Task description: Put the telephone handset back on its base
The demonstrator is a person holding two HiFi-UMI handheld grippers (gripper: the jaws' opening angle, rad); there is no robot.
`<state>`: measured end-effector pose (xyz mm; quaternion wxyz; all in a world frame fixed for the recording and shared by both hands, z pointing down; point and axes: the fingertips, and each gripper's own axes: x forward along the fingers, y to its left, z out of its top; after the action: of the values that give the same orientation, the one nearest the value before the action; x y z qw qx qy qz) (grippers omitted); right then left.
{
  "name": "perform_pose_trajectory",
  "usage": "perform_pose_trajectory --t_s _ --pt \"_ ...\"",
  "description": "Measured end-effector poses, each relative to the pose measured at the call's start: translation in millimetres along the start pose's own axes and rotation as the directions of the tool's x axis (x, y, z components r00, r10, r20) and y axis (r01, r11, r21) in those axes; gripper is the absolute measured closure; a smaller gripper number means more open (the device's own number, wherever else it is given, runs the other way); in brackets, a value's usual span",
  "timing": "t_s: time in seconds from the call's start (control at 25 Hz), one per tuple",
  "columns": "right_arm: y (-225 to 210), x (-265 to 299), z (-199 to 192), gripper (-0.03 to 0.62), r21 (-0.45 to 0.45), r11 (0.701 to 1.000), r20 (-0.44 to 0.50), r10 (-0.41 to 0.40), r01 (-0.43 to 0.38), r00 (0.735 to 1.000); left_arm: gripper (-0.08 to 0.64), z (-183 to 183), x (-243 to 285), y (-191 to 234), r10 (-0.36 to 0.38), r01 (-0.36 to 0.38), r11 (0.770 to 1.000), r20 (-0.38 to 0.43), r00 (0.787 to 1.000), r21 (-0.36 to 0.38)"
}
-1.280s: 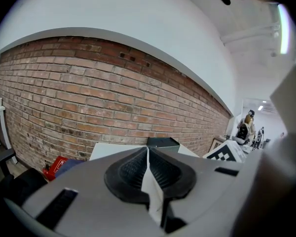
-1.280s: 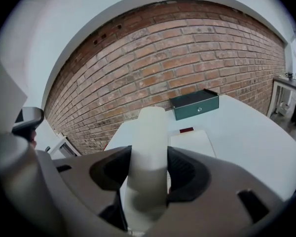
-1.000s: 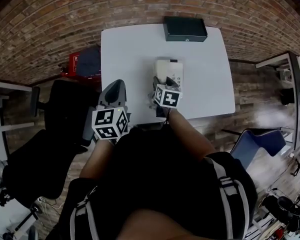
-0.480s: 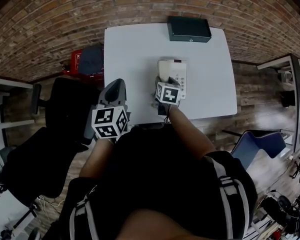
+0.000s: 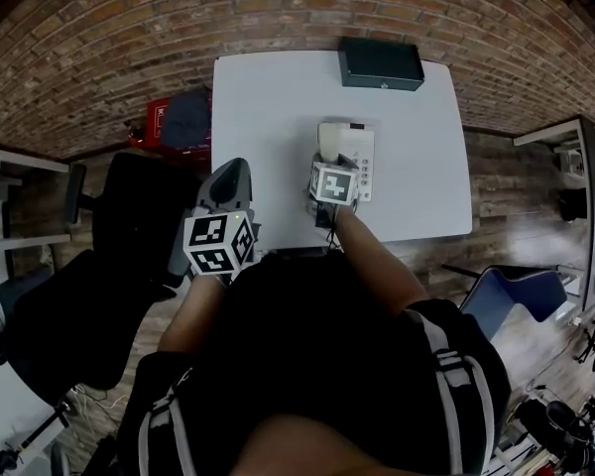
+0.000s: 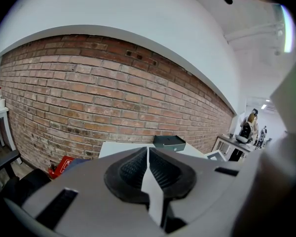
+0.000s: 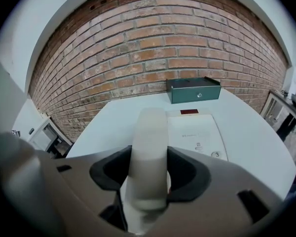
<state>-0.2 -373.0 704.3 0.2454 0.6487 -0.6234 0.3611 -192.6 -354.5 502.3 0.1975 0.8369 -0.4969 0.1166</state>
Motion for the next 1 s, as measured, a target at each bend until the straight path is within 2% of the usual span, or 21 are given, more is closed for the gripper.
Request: perform_pose_trajectory --t_s 0.2,0.4,0.64,0.76,0.8,0.84,0.88,1.0 --pt "2 0 1 0.39 0.001 1.0 -0.004 -0.017 0.017 1.0 0.548 1 0 -1 0.005 -0.005 1.0 -0.002 1.0 0.001" --pt "8 -3 6 0.356 0.015 0.994 0.056 0.105 -0.106 0.993 0.548 3 3 -10 0.004 -0.004 1.0 0.008 1.0 -0.004" --pt "16 -30 32 0.349 -0.018 0.983 0.167 0.181 -0.181 0.969 0.548 6 8 -23 -0.012 0.012 1.0 0.021 1.0 -0.001" --pt "12 -63 64 0.355 -0.025 0.981 0.3 0.191 -0.193 0.935 0.548 10 12 -30 -0.022 0.022 1.0 0.032 0.999 0.001" --pt "9 -76 77 0.395 -0.032 0.981 0.353 0.19 -0.191 0.916 0.548 11 14 -33 -0.027 0.027 1.0 0.036 0.999 0.002" --pt "5 -90 89 0.476 -0.04 0.981 0.404 0.189 -0.189 0.895 0.548 13 16 -36 -0.032 0.032 0.999 0.041 0.999 0.003" --pt "2 -103 100 0.526 -0.05 0.98 0.451 0.193 -0.192 0.871 0.548 15 18 -39 -0.038 0.038 0.999 0.045 0.998 0.005" --pt "-3 -140 128 0.579 -0.083 0.972 0.548 0.227 -0.218 0.805 0.548 22 24 -49 -0.055 0.055 0.998 0.06 0.997 0.013"
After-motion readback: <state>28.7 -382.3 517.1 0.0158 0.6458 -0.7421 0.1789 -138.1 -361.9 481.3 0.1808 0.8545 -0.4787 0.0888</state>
